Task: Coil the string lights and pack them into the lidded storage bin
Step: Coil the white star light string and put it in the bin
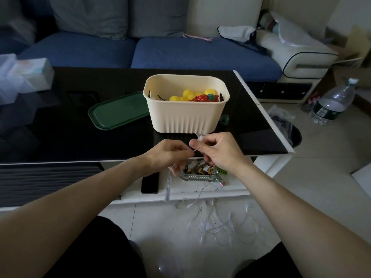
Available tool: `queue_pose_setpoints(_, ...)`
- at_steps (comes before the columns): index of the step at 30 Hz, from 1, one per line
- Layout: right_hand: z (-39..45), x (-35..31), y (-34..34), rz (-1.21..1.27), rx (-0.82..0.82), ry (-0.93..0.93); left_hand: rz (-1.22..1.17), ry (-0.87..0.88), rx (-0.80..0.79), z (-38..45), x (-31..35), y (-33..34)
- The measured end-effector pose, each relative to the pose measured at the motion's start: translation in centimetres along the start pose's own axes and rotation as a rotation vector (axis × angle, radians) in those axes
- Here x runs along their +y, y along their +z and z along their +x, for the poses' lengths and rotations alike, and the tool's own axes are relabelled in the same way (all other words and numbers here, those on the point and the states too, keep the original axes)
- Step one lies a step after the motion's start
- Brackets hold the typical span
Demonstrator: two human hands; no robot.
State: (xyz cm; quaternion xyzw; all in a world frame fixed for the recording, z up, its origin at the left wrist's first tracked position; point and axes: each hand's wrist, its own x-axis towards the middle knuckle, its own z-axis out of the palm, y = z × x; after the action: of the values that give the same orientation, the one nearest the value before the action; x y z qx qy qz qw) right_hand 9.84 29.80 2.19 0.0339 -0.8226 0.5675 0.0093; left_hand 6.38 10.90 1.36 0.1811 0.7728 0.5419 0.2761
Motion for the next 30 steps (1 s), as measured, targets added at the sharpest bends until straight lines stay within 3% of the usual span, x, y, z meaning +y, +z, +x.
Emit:
queue_pose_setpoints(5,0.2,-0.1,0.8,0.129,-0.085,0.082,0.067,0.107,0.093,0.0,0.0,0.6)
queue_pose_setpoints(9,0.4,0.3,0.2,0.254,-0.026,0.143,-0.007,0.131,0.144,-0.1,0.2,0.3)
queue_pose_setpoints(14,0.2,0.2,1.3,0.180,0.017,0.114,0.081,0.187,0.124,-0.3,0.4,0.9)
queue_pose_setpoints(21,0.2,-0.4,1.3,0.184,-0.062,0.134,0.102,0.211,0.318,0.0,-0.1,0.5)
queue_pose_setpoints(26,0.2,0.4,0.4,-0.030,-0.123,0.143,-0.090,0.145,0.463,0.2,0.0,-0.3)
queue_pose_setpoints(30,0.4,1.2,-0.3,-0.233,-0.312,0.187,-0.265,0.101,0.557,1.1,-0.7,-1.0)
